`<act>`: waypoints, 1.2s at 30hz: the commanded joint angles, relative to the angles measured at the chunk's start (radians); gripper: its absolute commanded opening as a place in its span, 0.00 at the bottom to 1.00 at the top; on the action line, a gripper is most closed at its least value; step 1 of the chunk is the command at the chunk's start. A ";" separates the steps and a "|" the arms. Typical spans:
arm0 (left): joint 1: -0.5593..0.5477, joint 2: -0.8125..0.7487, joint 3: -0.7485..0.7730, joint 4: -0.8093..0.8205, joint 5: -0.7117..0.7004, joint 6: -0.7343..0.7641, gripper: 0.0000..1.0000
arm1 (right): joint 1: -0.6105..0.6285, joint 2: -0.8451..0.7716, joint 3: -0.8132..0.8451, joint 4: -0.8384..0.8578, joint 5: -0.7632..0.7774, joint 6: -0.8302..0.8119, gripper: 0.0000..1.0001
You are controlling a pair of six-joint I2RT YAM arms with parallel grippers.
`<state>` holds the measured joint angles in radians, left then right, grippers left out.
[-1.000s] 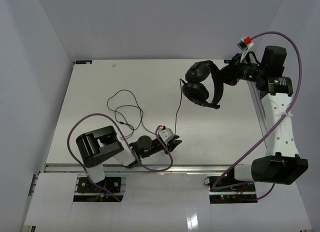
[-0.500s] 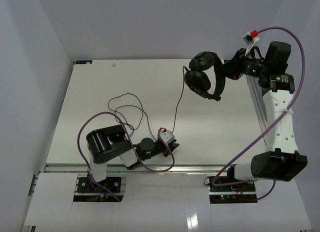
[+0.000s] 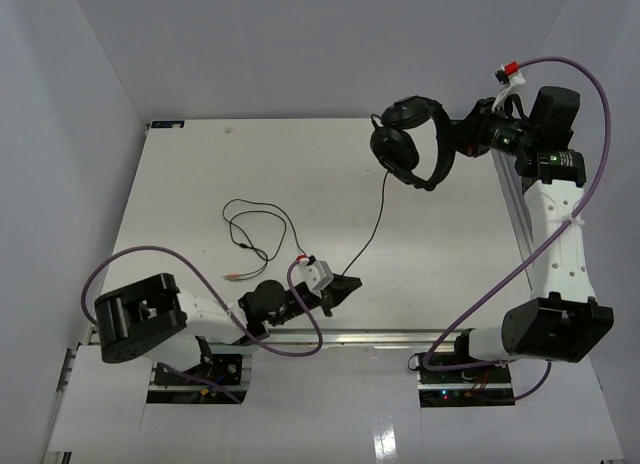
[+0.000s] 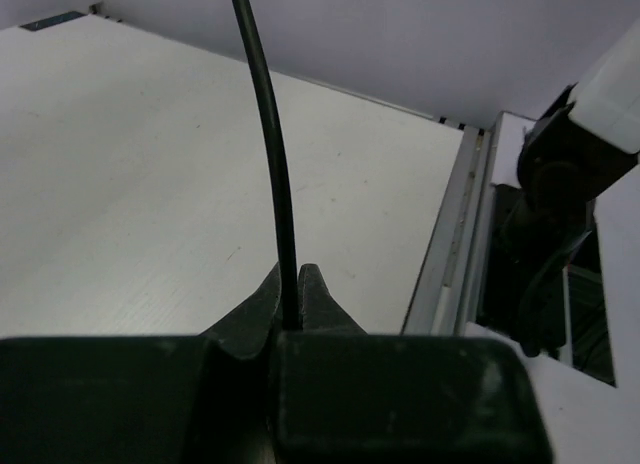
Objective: Wrap the headphones
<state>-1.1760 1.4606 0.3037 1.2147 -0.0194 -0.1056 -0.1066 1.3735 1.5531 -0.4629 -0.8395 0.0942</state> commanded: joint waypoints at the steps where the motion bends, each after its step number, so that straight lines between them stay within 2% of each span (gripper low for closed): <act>1: -0.055 -0.191 0.051 -0.279 -0.013 -0.013 0.00 | 0.033 -0.038 -0.014 0.035 0.161 -0.015 0.08; 6: -0.088 -0.285 0.127 -0.516 0.017 -0.050 0.00 | 0.086 -0.044 -0.062 0.070 0.309 0.017 0.08; 11: -0.094 -0.252 0.180 -0.597 0.079 -0.066 0.00 | 0.272 -0.024 -0.073 0.086 0.563 -0.020 0.08; 13: -0.094 -0.232 0.254 -0.649 0.098 -0.063 0.00 | 0.355 -0.019 -0.078 0.086 0.674 -0.078 0.08; 17: -0.095 -0.198 0.432 -0.851 0.136 -0.029 0.00 | 0.449 -0.028 -0.137 0.140 0.919 -0.185 0.08; 23: -0.095 -0.226 0.683 -1.215 0.071 0.070 0.00 | 0.565 -0.121 -0.362 0.319 1.151 -0.389 0.08; 26: -0.092 -0.285 0.753 -1.369 -0.047 0.106 0.00 | 0.567 -0.197 -0.438 0.381 1.186 -0.491 0.08; 29: -0.080 -0.341 0.778 -1.470 -0.158 0.153 0.00 | 0.567 -0.242 -0.478 0.393 1.147 -0.593 0.08; 32: -0.029 -0.367 0.784 -1.531 -0.203 0.190 0.00 | 0.570 -0.297 -0.506 0.374 1.043 -0.656 0.08; 36: 0.039 -0.359 0.801 -1.542 -0.193 0.228 0.00 | 0.594 -0.336 -0.508 0.307 0.910 -0.732 0.08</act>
<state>-1.1977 1.1067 1.0597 -0.2331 -0.1555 0.0565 0.4605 1.0865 1.0366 -0.2087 0.1999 -0.5215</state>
